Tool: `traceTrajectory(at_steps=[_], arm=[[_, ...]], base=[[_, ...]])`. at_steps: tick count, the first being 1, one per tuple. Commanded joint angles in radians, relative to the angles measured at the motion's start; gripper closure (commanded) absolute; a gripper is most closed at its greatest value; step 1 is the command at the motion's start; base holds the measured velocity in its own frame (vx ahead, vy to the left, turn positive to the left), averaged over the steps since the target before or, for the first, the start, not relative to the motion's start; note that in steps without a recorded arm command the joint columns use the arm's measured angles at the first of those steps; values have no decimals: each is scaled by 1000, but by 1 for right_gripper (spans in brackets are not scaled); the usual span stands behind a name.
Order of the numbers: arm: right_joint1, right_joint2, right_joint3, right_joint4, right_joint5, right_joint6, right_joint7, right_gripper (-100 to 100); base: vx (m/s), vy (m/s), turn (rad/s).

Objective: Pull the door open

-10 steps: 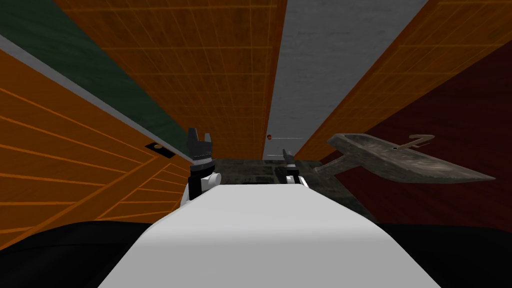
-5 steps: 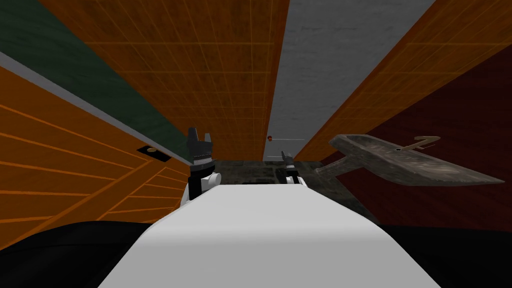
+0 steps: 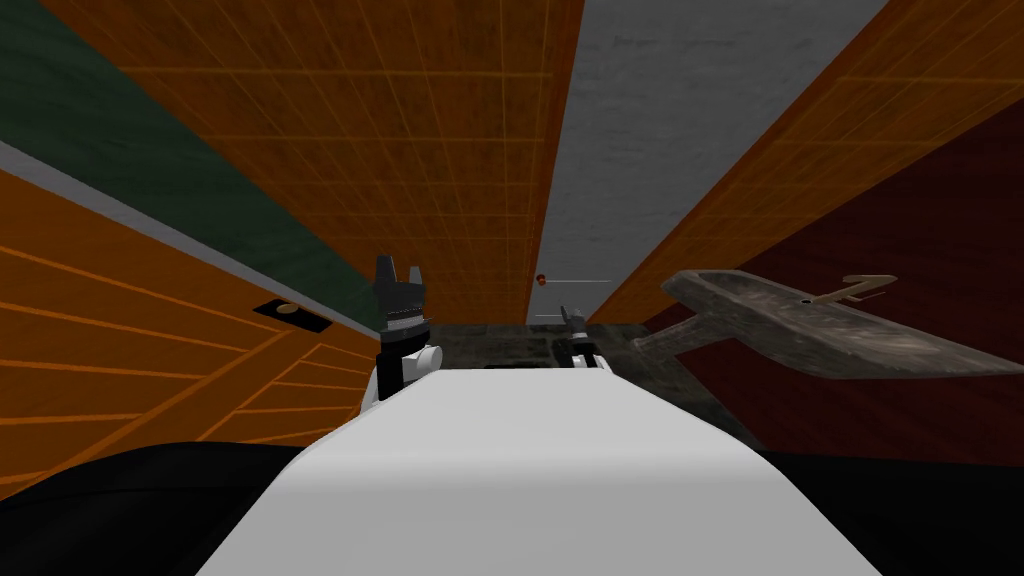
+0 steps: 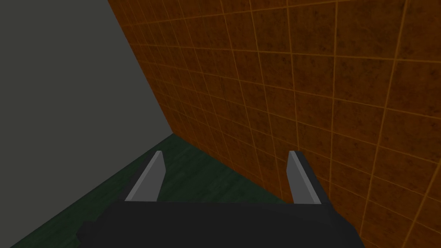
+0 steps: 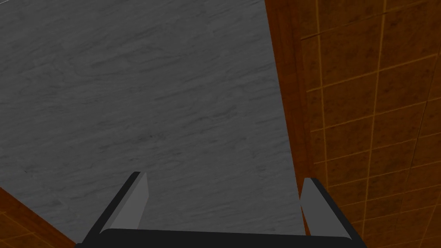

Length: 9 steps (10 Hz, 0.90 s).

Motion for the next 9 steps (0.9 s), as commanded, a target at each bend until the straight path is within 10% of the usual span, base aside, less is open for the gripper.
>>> traceTrajectory(at_steps=[1, 9], arm=[[-13, -1, -8, 36, 14, -7, 30, -100], [-64, -3, -44, 202, 82, -45, 162, -100]], base=[[98, 29, -30], [101, 31, -24]])
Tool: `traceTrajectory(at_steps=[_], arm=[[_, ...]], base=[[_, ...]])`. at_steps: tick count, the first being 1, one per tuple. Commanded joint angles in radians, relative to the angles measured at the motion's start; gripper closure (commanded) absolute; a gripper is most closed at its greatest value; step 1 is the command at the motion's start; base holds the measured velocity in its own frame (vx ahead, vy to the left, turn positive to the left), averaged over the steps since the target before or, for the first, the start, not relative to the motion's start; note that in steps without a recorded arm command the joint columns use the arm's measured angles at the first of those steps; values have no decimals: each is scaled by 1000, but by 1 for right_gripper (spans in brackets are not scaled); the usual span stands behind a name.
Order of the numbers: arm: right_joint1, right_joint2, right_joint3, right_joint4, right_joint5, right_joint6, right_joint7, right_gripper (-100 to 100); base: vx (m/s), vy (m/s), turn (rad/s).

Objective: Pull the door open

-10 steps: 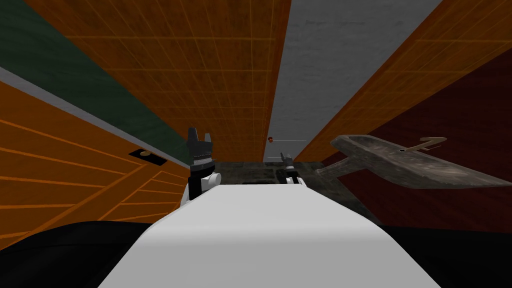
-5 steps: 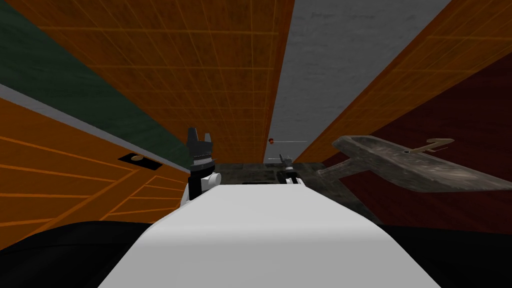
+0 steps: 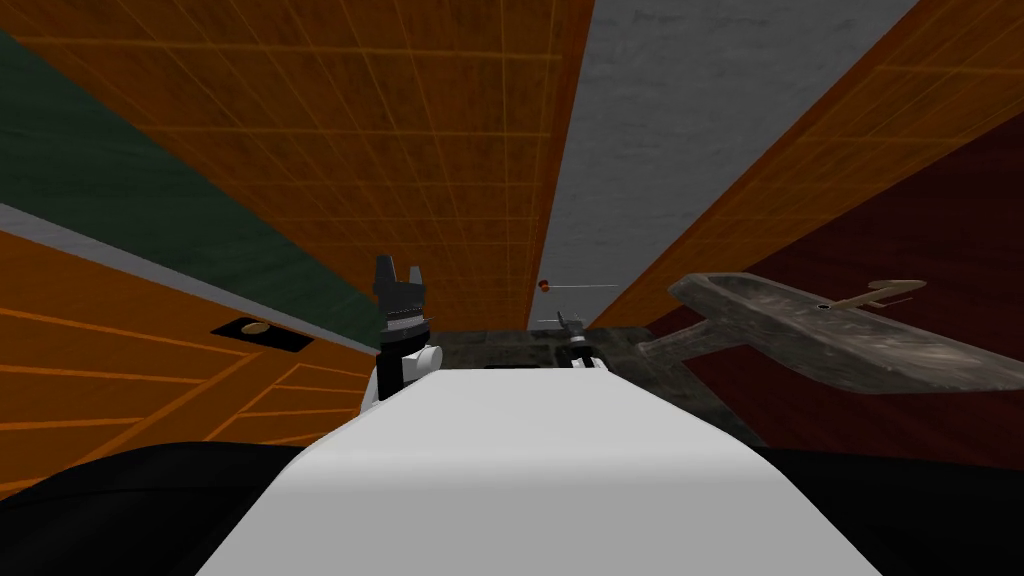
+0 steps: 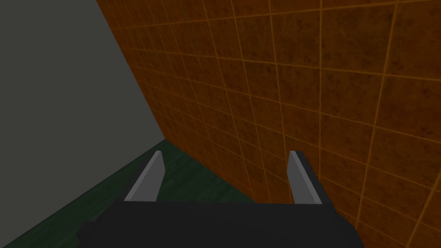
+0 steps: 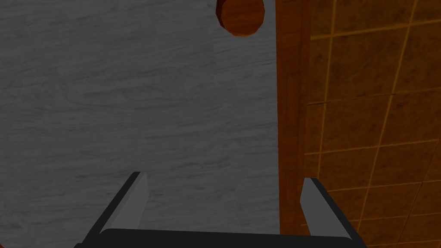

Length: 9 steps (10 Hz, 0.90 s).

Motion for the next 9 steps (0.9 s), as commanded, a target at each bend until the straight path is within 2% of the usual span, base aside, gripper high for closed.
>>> traceTrajectory(at_steps=[1, 3, 7, 8, 9], arm=[[-14, 2, -8, 40, 14, -10, 33, -100], [-32, 2, -21, 98, 38, -23, 79, -100], [-59, 3, -40, 185, 74, -43, 148, -100], [-64, 3, -44, 204, 82, -47, 163, -100], [-64, 2, -43, 198, 75, -47, 153, -100]], base=[[133, 54, -26], [138, 52, -35], [165, 29, -24], [211, 50, -25], [91, 22, -4]])
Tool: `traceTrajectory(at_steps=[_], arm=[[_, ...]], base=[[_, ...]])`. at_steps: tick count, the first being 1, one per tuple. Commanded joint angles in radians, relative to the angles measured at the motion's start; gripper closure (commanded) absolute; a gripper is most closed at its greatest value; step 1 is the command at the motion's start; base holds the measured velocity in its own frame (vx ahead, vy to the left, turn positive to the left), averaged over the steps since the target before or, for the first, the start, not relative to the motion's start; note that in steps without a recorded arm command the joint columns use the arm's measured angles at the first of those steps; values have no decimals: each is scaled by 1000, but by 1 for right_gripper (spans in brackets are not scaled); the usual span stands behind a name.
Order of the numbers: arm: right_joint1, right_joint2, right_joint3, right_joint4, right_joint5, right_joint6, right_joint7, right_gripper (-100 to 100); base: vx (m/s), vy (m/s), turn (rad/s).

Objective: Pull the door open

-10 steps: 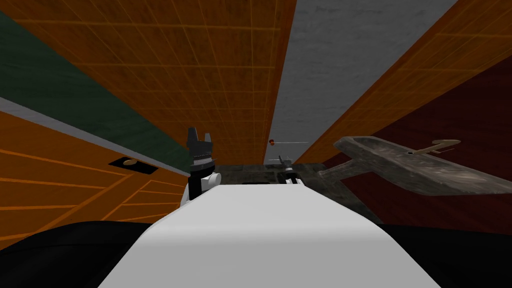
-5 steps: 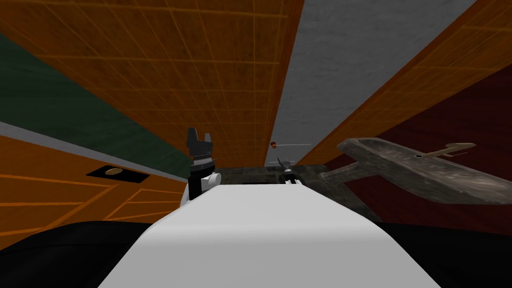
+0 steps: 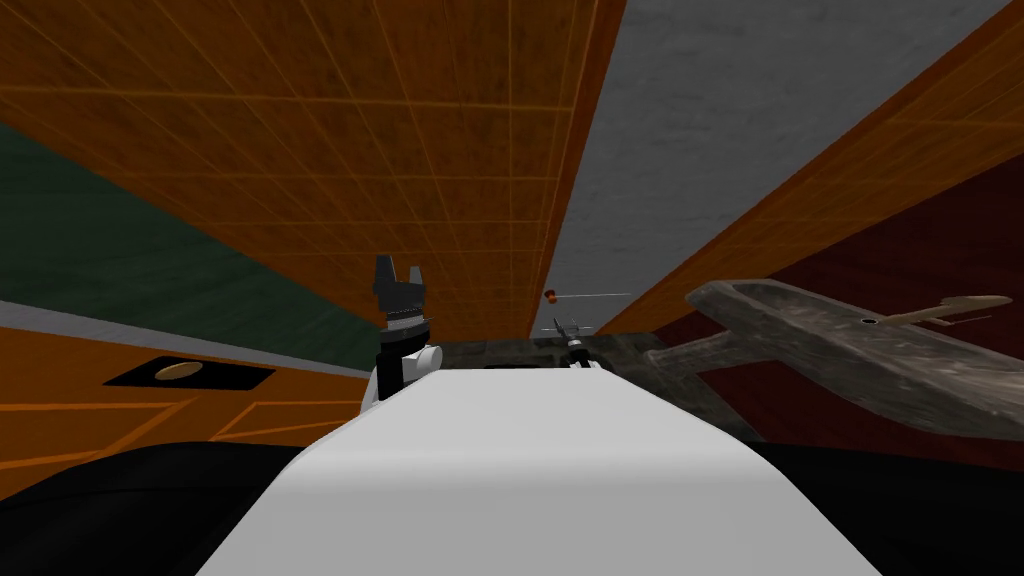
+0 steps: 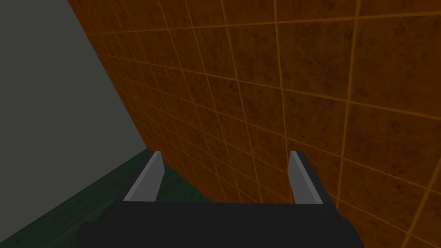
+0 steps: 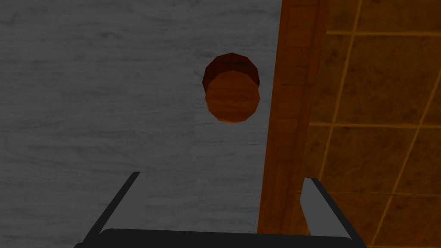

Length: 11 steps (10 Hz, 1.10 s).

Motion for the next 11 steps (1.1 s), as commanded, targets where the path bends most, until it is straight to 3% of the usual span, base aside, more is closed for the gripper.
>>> traceTrajectory(at_steps=[1, 9, 11], arm=[[7, -16, -15, 16, -11, -16, -4, -100], [37, -82, -79, 85, -56, -83, -23, -100], [39, -87, -85, 91, -60, -89, -24, -100]], base=[[156, 62, 145], [176, 44, 112], [139, -7, 42]])
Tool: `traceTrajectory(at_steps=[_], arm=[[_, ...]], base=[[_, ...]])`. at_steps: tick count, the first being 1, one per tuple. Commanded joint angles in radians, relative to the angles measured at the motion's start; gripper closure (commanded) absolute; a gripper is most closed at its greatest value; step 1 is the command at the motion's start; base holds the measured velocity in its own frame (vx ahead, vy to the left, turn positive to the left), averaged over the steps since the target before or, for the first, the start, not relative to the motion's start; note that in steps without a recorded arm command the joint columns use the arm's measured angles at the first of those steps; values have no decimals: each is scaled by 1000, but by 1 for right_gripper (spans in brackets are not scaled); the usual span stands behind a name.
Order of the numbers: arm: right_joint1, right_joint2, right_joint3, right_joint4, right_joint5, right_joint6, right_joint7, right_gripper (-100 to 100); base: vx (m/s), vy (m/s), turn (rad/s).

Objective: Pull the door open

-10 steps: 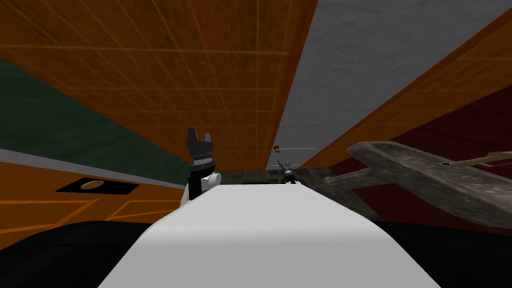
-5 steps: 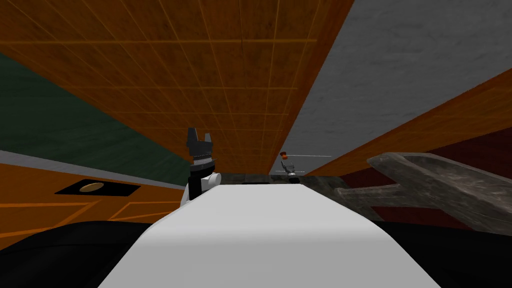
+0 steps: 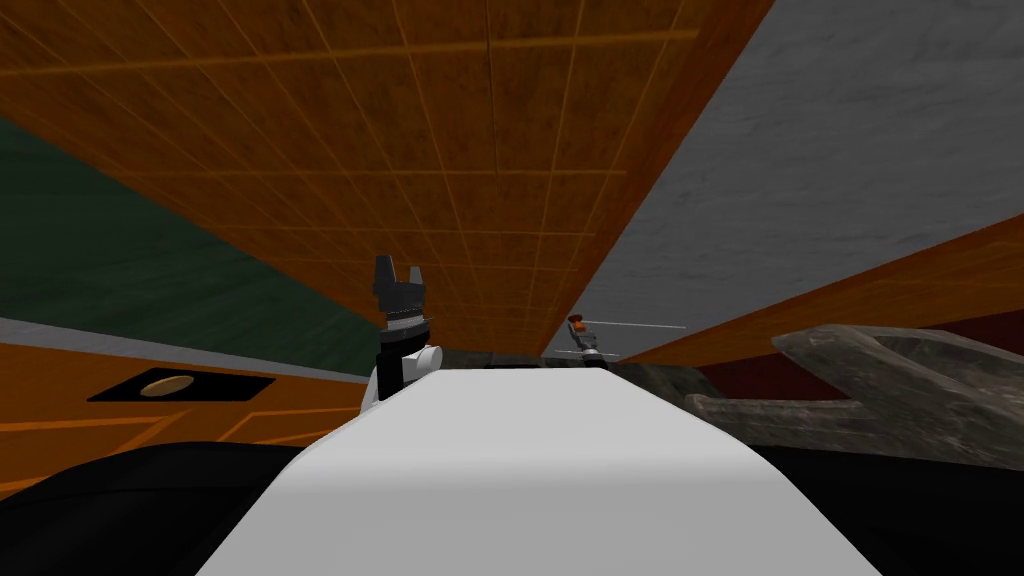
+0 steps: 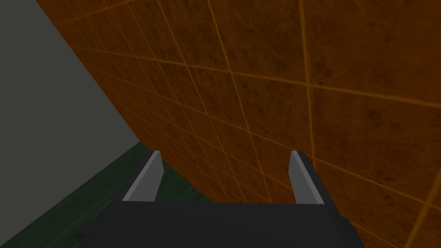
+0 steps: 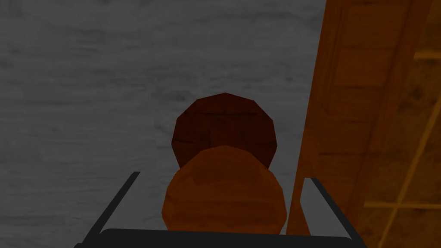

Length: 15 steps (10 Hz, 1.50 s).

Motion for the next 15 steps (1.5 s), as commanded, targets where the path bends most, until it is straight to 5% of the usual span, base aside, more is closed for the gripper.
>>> traceTrajectory(at_steps=[1, 2, 7, 15], arm=[[0, 0, 0, 0, 0, 0, 0, -100], [0, 0, 0, 0, 0, 0, 0, 100], [0, 0, 0, 0, 0, 0, 0, 100], [-14, -4, 23, 21, -11, -9, -179, 100]], base=[[38, 6, -2], [0, 0, 0], [-6, -2, 3], [-10, -2, -10]])
